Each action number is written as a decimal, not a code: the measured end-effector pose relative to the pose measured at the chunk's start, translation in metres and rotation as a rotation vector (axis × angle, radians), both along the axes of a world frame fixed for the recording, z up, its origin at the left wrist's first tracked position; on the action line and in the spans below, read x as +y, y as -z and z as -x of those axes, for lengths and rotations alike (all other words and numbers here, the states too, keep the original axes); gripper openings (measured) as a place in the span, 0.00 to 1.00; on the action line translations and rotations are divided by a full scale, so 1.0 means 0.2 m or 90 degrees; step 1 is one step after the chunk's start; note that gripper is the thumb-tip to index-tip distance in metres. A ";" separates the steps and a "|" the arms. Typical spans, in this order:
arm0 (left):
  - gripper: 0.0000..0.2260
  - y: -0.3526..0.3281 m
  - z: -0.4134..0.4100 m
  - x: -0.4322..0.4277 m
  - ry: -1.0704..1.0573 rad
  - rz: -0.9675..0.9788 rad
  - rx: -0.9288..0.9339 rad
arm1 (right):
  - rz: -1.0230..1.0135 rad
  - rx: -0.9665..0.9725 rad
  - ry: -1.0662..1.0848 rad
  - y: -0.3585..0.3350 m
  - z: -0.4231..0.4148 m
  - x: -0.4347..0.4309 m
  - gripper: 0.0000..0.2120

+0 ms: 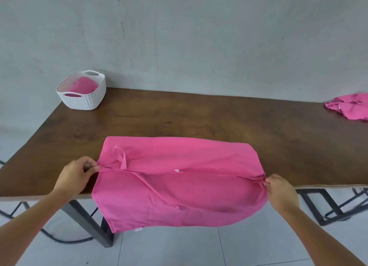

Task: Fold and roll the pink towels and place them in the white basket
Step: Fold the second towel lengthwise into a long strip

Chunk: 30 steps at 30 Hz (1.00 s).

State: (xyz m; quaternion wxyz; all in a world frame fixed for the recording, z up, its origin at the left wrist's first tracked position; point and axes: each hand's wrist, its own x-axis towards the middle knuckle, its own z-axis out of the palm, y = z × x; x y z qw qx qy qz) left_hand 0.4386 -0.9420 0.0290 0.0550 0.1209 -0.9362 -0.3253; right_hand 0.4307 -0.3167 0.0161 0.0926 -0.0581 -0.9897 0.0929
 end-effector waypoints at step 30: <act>0.06 -0.19 -0.97 0.76 -0.204 -0.037 0.066 | 0.030 0.032 -0.066 -0.18 -0.68 0.80 0.18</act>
